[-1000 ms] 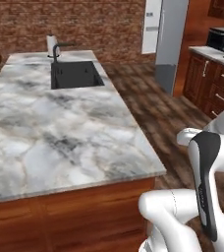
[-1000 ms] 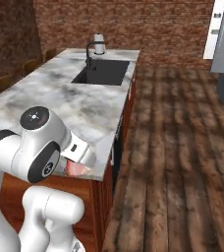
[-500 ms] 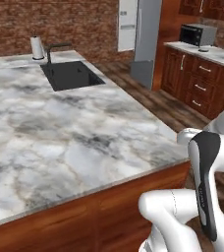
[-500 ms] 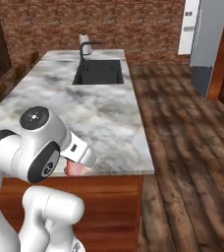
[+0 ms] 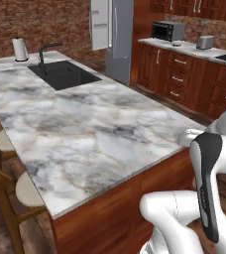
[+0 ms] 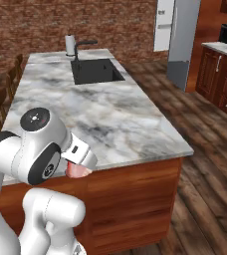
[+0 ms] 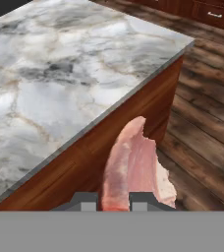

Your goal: Take the steak from the fridge and place it on the digital scale on the counter by the fridge. Wait a few seconds for a reading, then move it to the plate on the dining counter.

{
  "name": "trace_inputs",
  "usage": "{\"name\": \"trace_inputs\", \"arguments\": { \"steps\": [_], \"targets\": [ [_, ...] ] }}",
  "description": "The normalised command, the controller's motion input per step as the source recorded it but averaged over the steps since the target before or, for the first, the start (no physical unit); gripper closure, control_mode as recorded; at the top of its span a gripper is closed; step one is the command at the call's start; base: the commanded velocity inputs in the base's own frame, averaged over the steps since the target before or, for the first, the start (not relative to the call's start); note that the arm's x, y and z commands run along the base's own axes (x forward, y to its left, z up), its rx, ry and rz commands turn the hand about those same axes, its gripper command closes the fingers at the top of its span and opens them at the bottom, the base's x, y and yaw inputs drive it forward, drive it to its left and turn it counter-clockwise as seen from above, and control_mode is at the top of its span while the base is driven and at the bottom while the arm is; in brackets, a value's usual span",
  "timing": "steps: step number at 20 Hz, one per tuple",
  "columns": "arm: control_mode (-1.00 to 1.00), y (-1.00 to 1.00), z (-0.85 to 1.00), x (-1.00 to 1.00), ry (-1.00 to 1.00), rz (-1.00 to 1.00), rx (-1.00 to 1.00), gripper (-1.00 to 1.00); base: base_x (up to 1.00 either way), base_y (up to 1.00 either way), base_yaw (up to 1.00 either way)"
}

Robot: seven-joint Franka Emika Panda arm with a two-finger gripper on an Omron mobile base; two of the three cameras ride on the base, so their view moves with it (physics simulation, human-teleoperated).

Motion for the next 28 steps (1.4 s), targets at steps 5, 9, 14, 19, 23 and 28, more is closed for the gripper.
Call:
{"name": "trace_inputs", "arguments": {
  "steps": [5, 9, 14, 19, 23, 28],
  "targets": [
    [1.0, 0.0, 0.0, 0.0, 0.0, 0.0, 0.0, 1.0, -0.56, 1.0, -0.38],
    [1.0, 0.0, 0.0, 0.0, 0.0, 0.0, 0.0, 1.0, -0.49, 1.0, -0.39],
    [1.0, 0.0, 0.0, 0.0, 0.0, 0.0, 0.0, 1.0, -0.46, 1.0, -0.4],
    [1.0, 0.0, 0.0, 0.0, 0.0, 0.0, 0.0, 1.0, -0.35, 1.0, -0.41],
    [1.0, 0.0, 0.0, 0.0, 0.0, 0.0, 0.0, 1.0, -0.17, 1.0, -0.42],
    [1.0, 0.0, 0.0, 0.0, 0.0, 0.0, 0.0, 1.0, -0.01, 1.0, -0.42]
  ]
}}
